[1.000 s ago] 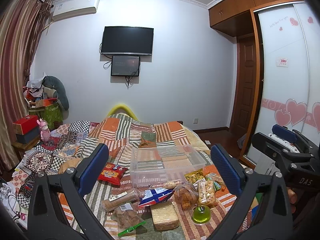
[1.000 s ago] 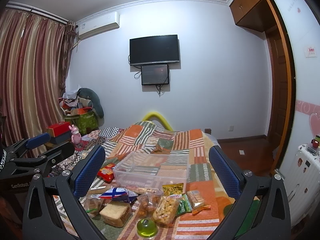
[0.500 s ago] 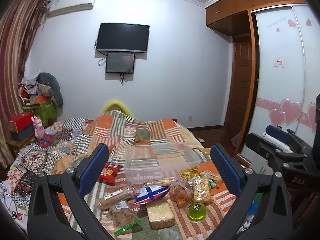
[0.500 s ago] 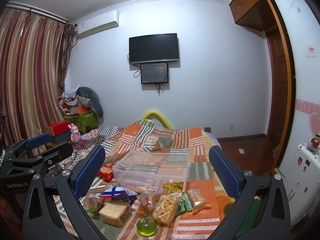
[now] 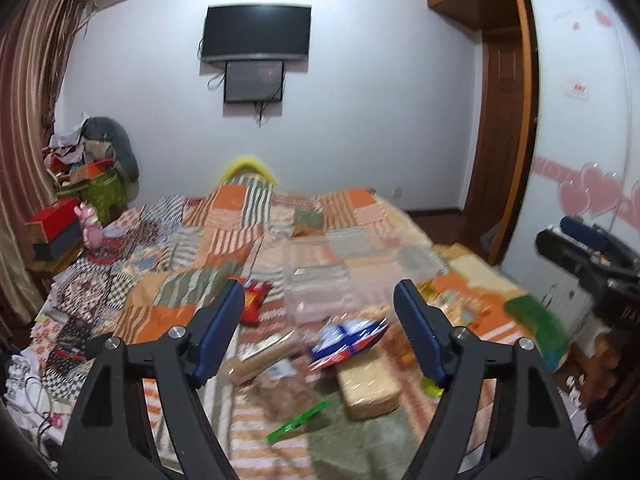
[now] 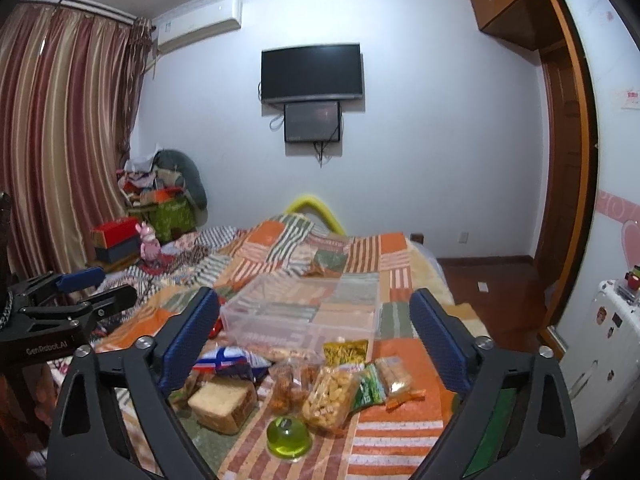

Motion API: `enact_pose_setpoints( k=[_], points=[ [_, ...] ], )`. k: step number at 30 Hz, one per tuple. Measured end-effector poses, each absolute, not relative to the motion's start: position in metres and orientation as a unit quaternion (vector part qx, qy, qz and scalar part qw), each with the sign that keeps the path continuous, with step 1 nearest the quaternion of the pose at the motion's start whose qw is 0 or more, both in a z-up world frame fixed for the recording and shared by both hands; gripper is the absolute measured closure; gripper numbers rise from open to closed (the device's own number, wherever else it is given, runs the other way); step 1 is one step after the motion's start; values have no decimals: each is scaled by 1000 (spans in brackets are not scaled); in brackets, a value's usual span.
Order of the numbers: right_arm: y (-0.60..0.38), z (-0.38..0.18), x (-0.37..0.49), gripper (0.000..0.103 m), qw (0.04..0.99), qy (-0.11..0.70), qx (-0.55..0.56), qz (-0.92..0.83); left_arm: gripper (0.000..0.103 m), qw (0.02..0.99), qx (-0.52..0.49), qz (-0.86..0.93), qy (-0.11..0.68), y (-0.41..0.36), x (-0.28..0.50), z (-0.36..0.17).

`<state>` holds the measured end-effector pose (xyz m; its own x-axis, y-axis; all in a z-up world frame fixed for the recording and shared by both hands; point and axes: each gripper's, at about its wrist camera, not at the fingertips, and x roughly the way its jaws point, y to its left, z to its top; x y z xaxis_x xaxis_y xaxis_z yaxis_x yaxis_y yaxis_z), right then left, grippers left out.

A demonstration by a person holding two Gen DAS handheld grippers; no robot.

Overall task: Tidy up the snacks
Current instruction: 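Grasp the clipped bread bag with the left gripper while the right grasps the green jelly cup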

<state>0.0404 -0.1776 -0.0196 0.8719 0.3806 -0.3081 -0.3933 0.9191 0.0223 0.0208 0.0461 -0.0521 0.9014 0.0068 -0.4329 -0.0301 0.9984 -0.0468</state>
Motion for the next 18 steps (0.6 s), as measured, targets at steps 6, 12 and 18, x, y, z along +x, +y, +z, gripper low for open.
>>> enact_pose_setpoints(
  k=[6, 12, 18],
  points=[
    [-175, -48, 54, 25, 954, 215, -32, 205, 26, 957, -33, 18, 288, 77, 33, -89],
    [-168, -79, 64, 27, 935, 282, -56, 208, 26, 937, -47, 25, 346, 91, 47, -128],
    [-165, -104, 78, 29, 914, 342, -55, 212, 23, 923, -70, 19, 379, 93, 70, -152]
  ],
)
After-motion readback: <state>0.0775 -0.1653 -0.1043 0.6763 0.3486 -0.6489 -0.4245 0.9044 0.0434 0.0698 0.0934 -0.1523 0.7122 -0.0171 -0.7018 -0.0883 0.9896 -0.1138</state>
